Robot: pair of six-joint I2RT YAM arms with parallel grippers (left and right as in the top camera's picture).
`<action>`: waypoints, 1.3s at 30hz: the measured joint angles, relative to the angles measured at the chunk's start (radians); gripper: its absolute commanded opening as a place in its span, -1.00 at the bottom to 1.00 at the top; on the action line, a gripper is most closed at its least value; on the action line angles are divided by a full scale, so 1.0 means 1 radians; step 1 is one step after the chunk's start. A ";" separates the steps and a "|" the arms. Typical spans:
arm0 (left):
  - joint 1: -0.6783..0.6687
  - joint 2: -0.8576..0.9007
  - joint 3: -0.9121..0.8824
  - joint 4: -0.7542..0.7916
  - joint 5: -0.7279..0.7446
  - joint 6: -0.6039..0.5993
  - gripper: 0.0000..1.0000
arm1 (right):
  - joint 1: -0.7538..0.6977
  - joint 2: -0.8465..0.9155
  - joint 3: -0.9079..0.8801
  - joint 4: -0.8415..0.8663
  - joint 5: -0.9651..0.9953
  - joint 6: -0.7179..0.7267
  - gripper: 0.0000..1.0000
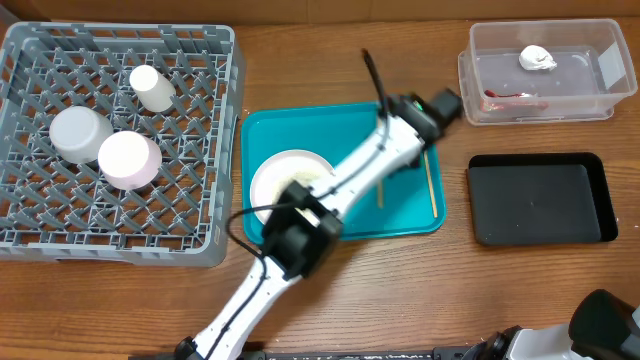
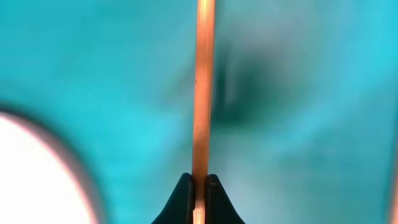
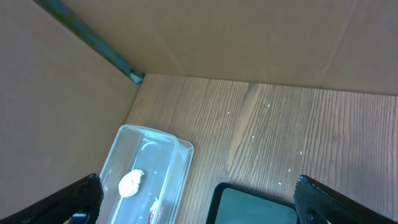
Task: Sort waste into correct bins and load items into the dishwasher
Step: 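Close the left gripper on one wooden chopstick and lift it, then carry the chopstick to the rack and insert it along its right edge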
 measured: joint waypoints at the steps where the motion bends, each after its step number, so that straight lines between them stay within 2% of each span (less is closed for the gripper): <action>1: 0.024 -0.016 0.012 -0.014 -0.010 0.029 -0.92 | 0.000 0.000 0.000 0.000 -0.001 0.000 0.99; 8: 0.266 -0.177 0.070 -0.080 -0.064 0.451 -0.92 | 0.000 0.000 0.000 0.000 0.000 0.000 0.99; 12: 0.372 -0.193 0.075 -0.112 -0.071 0.589 -0.92 | 0.000 0.000 0.000 0.000 0.000 0.000 1.00; 18: 0.488 -0.190 0.074 -0.132 -0.059 0.616 -0.92 | 0.000 0.000 0.000 0.000 0.000 0.000 0.99; 27: 0.642 -0.190 0.074 -0.153 0.085 0.606 -0.92 | 0.000 0.000 0.000 0.000 -0.001 0.000 0.99; 39: 0.675 -0.144 0.074 -0.191 0.179 0.653 -0.92 | 0.000 0.000 0.000 0.000 0.000 0.000 0.99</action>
